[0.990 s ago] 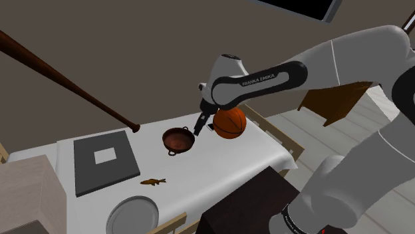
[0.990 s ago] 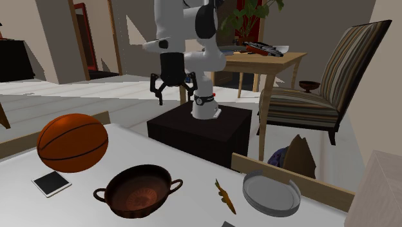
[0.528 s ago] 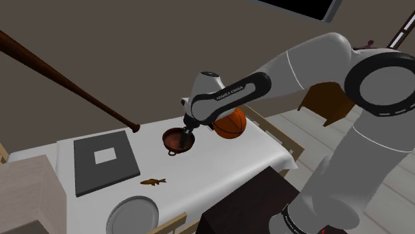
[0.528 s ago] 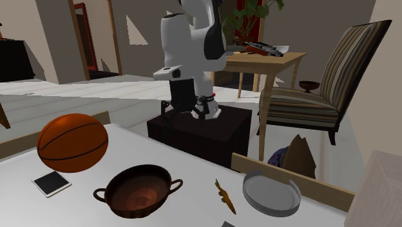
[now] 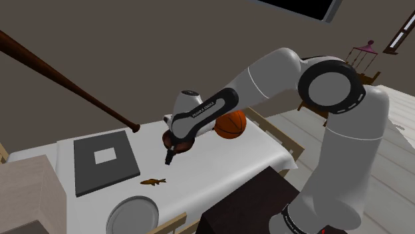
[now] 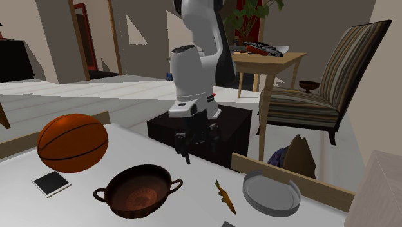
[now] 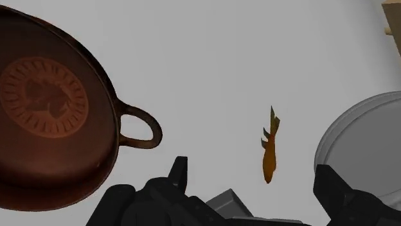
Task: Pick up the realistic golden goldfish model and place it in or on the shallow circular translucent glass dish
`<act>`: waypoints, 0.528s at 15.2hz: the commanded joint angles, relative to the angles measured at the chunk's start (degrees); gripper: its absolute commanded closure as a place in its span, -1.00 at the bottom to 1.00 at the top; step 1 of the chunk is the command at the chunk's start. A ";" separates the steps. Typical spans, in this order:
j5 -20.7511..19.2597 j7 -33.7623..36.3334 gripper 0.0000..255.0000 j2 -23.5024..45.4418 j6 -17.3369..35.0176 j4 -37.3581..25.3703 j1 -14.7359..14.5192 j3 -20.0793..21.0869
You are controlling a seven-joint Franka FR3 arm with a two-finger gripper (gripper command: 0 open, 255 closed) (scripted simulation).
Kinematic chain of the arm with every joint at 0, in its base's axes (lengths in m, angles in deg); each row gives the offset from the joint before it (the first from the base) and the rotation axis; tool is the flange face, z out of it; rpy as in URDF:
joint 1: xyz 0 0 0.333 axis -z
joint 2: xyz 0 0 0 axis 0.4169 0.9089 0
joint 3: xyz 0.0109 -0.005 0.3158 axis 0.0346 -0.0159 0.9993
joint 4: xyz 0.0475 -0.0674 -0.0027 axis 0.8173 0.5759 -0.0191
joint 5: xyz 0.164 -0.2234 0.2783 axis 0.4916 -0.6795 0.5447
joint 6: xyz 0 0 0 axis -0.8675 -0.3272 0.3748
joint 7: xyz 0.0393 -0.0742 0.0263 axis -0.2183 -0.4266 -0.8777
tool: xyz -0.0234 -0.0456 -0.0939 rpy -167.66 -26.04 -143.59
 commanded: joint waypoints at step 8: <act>-1.18 -4.47 -1.00 17.24 3.21 -11.55 -2.87 3.07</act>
